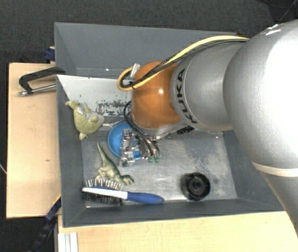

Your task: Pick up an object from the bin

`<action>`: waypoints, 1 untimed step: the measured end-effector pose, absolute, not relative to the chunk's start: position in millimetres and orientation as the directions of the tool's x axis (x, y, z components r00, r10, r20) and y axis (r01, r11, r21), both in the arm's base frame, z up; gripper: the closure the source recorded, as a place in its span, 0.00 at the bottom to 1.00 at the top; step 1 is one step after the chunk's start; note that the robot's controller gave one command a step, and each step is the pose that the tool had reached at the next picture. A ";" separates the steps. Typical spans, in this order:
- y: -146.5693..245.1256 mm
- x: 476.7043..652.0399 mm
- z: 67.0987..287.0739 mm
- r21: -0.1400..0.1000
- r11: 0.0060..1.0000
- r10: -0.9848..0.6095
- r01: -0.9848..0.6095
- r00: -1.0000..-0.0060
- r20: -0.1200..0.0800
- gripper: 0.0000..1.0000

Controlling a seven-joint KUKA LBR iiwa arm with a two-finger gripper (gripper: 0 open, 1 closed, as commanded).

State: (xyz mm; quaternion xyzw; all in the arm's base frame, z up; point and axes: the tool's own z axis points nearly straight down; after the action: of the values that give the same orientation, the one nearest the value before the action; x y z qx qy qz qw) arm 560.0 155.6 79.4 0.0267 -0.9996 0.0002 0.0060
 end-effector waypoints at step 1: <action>156.2 563.1 143.8 0.004 0.999 -0.053 -0.053 -0.999 -0.013 1.00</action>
Offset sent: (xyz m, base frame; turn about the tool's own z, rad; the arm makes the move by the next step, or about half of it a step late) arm 0.0000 0.0000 0.0590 0.0000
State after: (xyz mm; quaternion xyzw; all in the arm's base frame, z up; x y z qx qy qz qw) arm 563.1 156.2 143.8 0.0265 -0.9996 -0.0020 -0.0063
